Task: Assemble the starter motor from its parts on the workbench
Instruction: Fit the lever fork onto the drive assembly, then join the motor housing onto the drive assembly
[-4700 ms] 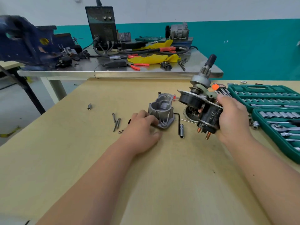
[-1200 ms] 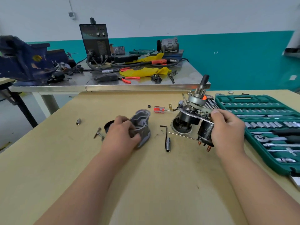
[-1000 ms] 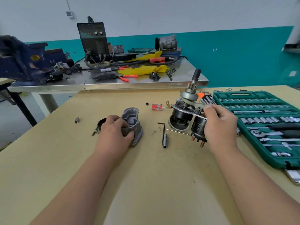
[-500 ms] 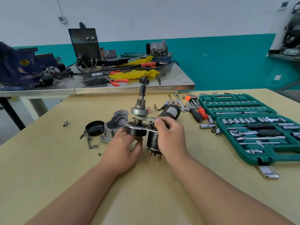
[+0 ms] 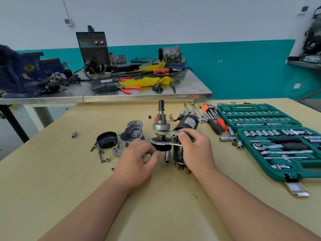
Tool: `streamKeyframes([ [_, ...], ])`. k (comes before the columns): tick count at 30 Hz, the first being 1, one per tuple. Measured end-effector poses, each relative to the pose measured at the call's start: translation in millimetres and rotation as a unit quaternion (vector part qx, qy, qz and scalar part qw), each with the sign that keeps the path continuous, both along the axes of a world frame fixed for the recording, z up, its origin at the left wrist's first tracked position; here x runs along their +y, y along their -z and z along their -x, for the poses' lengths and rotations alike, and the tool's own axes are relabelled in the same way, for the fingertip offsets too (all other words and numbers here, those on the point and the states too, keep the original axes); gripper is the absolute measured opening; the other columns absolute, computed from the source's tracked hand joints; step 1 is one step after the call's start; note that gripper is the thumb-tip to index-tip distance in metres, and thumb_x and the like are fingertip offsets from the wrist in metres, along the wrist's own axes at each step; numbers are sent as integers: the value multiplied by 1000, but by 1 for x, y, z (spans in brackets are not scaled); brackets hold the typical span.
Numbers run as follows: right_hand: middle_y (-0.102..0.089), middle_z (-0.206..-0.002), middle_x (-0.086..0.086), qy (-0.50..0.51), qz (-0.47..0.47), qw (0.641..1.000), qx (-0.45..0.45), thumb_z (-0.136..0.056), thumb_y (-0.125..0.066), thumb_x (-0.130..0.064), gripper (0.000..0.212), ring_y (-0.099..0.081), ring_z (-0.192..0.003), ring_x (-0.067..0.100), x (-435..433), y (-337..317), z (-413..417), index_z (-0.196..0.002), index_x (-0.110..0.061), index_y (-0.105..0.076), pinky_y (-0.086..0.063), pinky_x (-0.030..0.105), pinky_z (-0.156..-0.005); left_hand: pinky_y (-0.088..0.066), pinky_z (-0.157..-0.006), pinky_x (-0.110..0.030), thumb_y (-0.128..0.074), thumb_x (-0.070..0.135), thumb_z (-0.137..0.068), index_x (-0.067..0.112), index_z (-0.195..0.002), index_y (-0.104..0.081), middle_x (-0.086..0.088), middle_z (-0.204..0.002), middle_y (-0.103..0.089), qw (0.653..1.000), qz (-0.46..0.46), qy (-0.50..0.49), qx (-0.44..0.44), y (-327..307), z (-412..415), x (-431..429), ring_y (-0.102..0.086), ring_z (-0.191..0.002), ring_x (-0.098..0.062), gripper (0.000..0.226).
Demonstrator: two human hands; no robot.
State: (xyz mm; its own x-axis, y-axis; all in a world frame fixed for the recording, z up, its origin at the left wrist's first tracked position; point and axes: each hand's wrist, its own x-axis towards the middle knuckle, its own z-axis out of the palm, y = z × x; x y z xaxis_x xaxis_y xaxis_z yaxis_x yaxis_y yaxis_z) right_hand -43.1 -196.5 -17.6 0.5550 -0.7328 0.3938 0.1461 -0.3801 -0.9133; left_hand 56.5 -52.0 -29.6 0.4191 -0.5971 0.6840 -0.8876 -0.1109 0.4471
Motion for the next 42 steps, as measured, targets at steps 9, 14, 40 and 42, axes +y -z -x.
streamKeyframes([
  [9,-59,-52,-17,77,-74,994,-16,-92,-56,-24,15,-48,-43,-4,-13,6,-5,-86,-28,-69,-37,7,-41,-28,-111,-35,-77,51,-69,37,-126,-53,11,-135,-34,958,-166,-191,133,-1,-57,27,-23,-128,-14,63],
  [14,-56,-50,-13,70,-65,995,-6,-93,-55,-24,20,-46,-41,-2,-13,4,-1,-80,-32,-67,-36,9,-38,-43,-97,-32,-79,55,-68,27,-102,-57,7,-141,-32,954,-190,-169,157,2,-57,19,-46,-120,-16,50],
  [40,-68,-67,-1,71,-299,946,-108,-85,-62,-26,21,-72,-66,27,-36,-4,5,-68,-34,-72,-58,49,-58,-33,-79,3,-76,45,-68,51,-106,-50,35,-112,-39,973,-158,-30,166,-10,-27,26,-41,-104,15,47],
  [42,-66,-65,-3,65,-289,949,-107,-84,-62,-27,20,-70,-66,28,-36,-5,5,-68,-33,-71,-58,56,-60,-28,-93,-7,-74,35,-74,41,-119,-53,26,-119,-37,980,-152,-84,93,-11,-22,17,-28,-112,6,50],
])
